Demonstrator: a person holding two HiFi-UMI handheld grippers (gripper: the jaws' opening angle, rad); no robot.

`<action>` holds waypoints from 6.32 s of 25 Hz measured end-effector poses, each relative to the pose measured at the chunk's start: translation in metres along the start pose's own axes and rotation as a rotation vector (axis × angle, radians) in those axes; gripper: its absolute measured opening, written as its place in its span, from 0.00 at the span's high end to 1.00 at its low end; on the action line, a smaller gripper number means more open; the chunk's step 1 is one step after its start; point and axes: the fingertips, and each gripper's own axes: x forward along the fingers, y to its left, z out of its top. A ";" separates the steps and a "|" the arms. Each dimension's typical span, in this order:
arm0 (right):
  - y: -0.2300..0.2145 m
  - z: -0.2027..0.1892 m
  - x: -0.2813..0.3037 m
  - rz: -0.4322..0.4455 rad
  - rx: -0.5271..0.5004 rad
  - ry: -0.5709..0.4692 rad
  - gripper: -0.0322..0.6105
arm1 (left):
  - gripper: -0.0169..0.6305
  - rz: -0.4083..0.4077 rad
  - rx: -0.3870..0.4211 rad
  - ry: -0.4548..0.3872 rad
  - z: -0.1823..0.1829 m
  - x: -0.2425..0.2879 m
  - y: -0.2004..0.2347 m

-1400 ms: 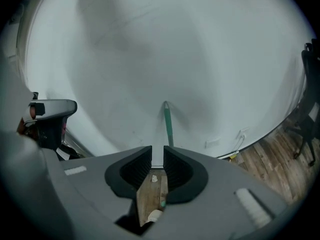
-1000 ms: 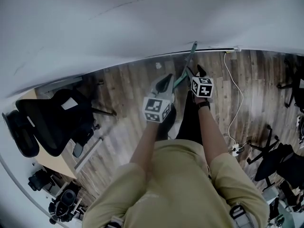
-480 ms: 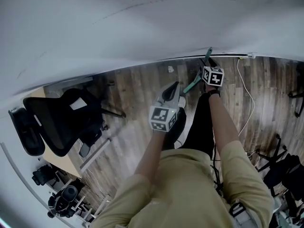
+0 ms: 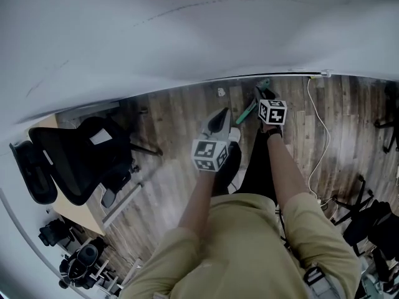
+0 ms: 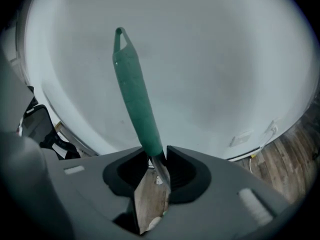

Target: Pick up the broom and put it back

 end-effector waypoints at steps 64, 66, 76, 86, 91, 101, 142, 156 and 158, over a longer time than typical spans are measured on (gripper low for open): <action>0.223 0.238 -0.493 -0.152 -0.343 -0.849 0.81 | 0.97 -0.395 0.374 -0.488 0.286 -0.203 -0.195; 0.207 0.232 -0.506 -0.168 -0.325 -0.856 0.81 | 0.97 -0.417 0.363 -0.466 0.280 -0.196 -0.213; 0.075 0.170 -0.637 -0.341 -0.211 -0.899 0.81 | 0.97 -0.588 0.356 -0.352 0.233 -0.150 -0.386; -0.075 0.045 -0.827 -0.621 -0.095 -0.950 0.80 | 0.97 -0.933 0.524 -0.212 0.101 -0.151 -0.678; -0.131 -0.018 -0.897 -0.766 0.027 -0.965 0.79 | 0.97 -1.056 0.590 -0.124 0.048 -0.161 -0.770; -0.217 -0.119 -0.980 -1.037 0.264 -0.948 0.79 | 0.97 -1.296 0.625 0.049 -0.031 -0.137 -0.905; -0.592 0.116 -0.671 -0.370 0.131 -0.449 0.80 | 0.97 -0.506 0.262 0.037 0.063 0.299 -0.837; -0.692 0.079 -0.488 -0.262 0.108 -0.115 0.79 | 0.97 -0.087 0.004 0.059 -0.001 0.359 -0.735; -0.708 0.068 -0.465 -0.273 0.110 -0.075 0.79 | 0.97 -0.061 -0.004 0.068 -0.010 0.364 -0.723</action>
